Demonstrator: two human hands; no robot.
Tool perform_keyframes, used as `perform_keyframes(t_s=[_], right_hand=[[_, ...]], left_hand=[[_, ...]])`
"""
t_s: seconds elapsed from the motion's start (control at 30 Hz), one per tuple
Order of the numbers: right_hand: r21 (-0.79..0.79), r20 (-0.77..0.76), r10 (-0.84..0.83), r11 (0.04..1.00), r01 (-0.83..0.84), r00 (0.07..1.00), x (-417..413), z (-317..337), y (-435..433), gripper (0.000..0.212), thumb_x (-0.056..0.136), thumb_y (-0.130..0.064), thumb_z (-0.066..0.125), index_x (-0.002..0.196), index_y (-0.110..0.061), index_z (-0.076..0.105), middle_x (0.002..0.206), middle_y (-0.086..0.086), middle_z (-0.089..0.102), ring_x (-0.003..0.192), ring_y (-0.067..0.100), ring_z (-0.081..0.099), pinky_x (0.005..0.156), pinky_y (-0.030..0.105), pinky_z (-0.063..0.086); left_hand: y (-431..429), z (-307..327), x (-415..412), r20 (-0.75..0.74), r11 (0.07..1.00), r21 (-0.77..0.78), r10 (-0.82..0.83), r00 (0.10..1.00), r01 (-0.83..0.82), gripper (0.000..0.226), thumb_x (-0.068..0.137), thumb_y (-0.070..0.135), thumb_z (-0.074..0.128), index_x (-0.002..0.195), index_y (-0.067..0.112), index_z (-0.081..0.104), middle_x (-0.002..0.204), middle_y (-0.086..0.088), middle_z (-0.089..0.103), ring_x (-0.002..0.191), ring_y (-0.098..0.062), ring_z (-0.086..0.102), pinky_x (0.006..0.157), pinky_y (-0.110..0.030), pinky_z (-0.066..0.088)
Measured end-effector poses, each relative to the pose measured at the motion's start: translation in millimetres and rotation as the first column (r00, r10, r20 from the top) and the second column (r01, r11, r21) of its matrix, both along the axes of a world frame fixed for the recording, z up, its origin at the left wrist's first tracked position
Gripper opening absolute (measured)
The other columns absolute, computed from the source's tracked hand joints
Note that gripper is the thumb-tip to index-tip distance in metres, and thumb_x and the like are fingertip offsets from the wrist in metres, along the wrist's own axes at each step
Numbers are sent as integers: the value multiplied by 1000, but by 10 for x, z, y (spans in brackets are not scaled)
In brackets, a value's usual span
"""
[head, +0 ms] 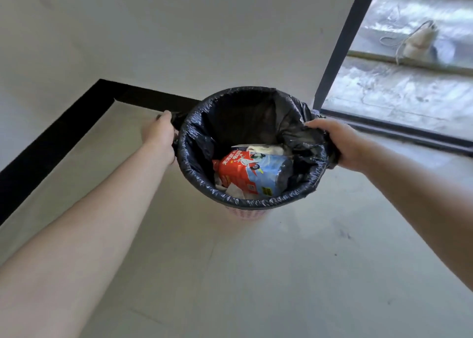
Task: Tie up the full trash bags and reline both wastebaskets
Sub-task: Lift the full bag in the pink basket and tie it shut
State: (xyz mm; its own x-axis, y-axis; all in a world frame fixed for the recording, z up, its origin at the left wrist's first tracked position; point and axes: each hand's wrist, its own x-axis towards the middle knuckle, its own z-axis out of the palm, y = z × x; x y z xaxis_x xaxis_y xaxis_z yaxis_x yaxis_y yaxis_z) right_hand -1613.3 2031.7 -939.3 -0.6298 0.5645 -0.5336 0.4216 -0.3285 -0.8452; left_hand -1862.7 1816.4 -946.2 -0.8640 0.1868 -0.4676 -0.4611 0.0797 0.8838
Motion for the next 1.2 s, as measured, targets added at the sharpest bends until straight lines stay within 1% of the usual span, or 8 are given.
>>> perform_keyframes(t_s=[0.2,0.33,0.5,0.6,0.73,0.97,1.1,1.2], right_hand=[[370,19,-185,914,165,982,-166,-147,-248,11,77,-15,61,86,-10,65,78,13,69,67,28,68,58,50,59],[499,53,-194,855,142,980,-350,-153,-449,4,80,-16,56,81,-15,60,80,6,66,77,26,65,62,33,53],[564,274,-111,823,-66,955,-396,9,-397,52,92,-63,45,87,-13,61,91,9,65,86,29,60,75,34,49],[747,608,-161,449,-491,777,-275,269,-237,68,95,-69,35,84,-7,58,88,16,59,79,31,53,68,34,44],[919,322,-280,320,-228,904,-250,903,49,37,99,-42,48,93,-8,63,89,12,56,83,31,53,71,33,41],[999,43,-305,-15,-50,951,-229,1641,-6,40,95,-50,58,103,-14,71,88,2,61,80,21,57,69,30,44],[839,-331,-150,405,363,932,-272,1826,-139,40,86,-48,72,112,-19,71,90,-6,71,65,-1,66,63,17,54],[676,-420,-102,628,386,902,-249,1769,-149,55,80,-47,79,121,-15,65,89,-5,71,69,0,68,70,22,59]], left_hand=[[152,611,55,-519,986,-7,-146,842,167,34,82,38,63,61,23,40,61,-1,38,55,-17,30,50,-32,21],[423,938,606,-543,831,78,-429,722,551,22,95,16,62,73,18,58,48,12,45,44,-10,34,42,-23,24],[545,1204,811,-642,735,185,-413,646,653,6,87,5,69,89,11,70,72,-1,61,63,-13,58,58,-24,45],[474,1155,661,-699,759,189,-342,628,623,17,83,5,69,99,10,71,81,0,63,77,-16,56,80,-33,49],[289,1215,451,-727,838,117,-294,620,533,29,83,5,68,109,18,69,80,3,55,77,-15,51,72,-25,47],[155,1359,370,-712,960,86,-127,691,266,28,69,-3,59,89,18,58,68,-1,56,38,-12,42,38,-23,35],[124,1452,394,-724,949,171,-62,687,266,28,69,-1,59,89,14,46,73,-3,56,38,-12,41,40,-25,36],[134,1380,431,-727,951,137,-94,680,278,31,71,0,61,93,13,44,79,-7,57,43,-10,46,39,-23,37]])
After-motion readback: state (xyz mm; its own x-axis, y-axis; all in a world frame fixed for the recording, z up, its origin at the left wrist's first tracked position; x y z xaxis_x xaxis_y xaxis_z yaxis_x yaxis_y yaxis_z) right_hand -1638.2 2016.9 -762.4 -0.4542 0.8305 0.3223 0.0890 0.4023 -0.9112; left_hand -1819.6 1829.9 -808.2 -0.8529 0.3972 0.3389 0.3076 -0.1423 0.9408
